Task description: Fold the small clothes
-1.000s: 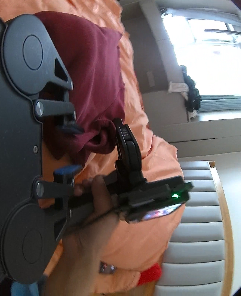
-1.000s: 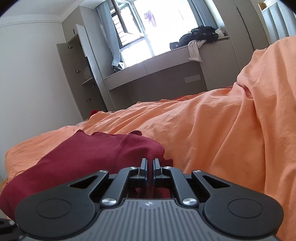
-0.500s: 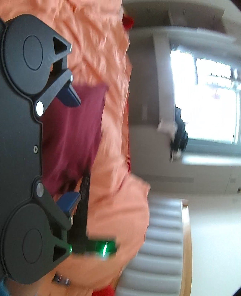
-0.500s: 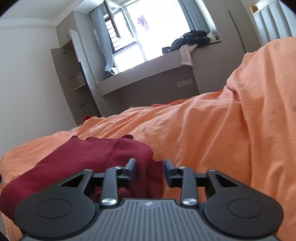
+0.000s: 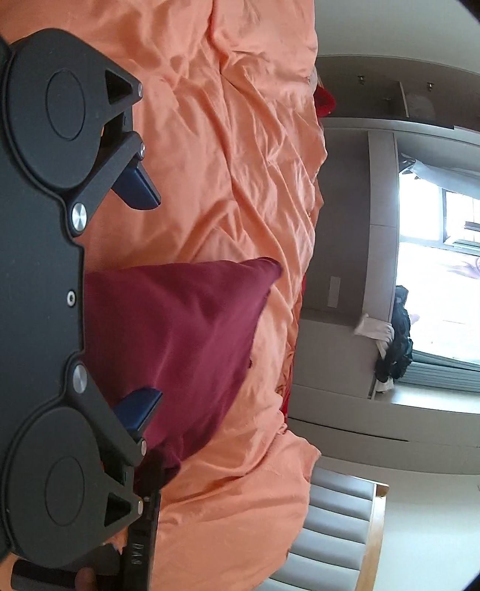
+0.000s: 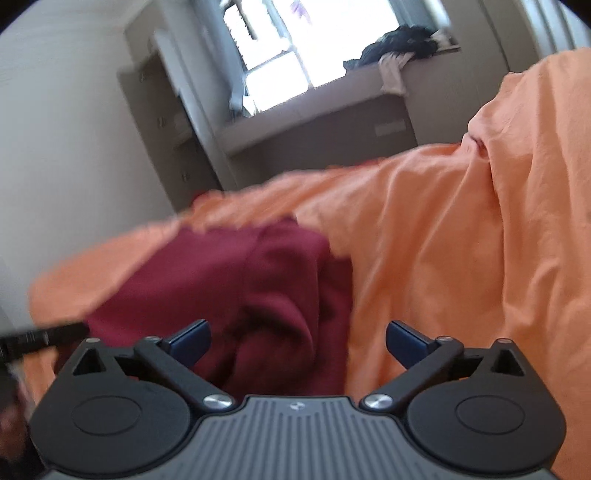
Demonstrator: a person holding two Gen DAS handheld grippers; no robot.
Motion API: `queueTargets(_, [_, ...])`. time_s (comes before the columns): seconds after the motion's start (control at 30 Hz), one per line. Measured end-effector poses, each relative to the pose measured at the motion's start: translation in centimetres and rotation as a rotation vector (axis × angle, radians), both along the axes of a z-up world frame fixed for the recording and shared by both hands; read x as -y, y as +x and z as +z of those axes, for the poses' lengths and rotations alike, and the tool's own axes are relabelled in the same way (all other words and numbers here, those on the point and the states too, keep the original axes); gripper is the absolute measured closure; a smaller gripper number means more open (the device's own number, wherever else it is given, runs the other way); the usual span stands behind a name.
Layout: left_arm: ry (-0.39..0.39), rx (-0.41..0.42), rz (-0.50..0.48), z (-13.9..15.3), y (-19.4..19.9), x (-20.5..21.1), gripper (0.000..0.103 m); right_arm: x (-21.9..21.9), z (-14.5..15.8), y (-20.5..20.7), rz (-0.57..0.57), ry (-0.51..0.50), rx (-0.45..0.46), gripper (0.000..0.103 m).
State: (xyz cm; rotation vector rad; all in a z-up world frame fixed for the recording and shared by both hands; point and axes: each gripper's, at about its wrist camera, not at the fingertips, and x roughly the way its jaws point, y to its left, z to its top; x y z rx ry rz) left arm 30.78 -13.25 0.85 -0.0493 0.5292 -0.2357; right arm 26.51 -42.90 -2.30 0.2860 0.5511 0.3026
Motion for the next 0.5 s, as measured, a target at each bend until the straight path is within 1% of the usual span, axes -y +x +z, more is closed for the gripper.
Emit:
queueTargets(0.03, [0.001, -0.003, 0.001, -0.3, 0.0, 0.0, 0.0, -0.2, -0.2, -0.2, 0.001, -0.035, -0.003, 0.0])
queueTargets(0.1, [-0.003, -0.013, 0.003, -0.9, -0.1, 0.1, 0.0, -0.4, -0.4, -0.5, 0.001, -0.058, -0.007, 0.0])
queueTargets(0.27, [-0.03, -0.035, 0.004, -1.8, -0.1, -0.5, 0.0, 0.0, -0.7, -0.8, -0.021, -0.018, -0.048, 0.0])
queueTargets(0.4, [-0.044, -0.044, -0.005, -2.3, -0.1, -0.9, 0.0, -0.4, -1.0, -1.2, -0.032, -0.031, -0.052, 0.0])
queueTargets(0.5, [-0.067, -0.049, -0.015, -2.8, -0.1, -1.4, 0.0, -0.2, -1.1, -0.8, -0.021, -0.009, -0.097, 0.0])
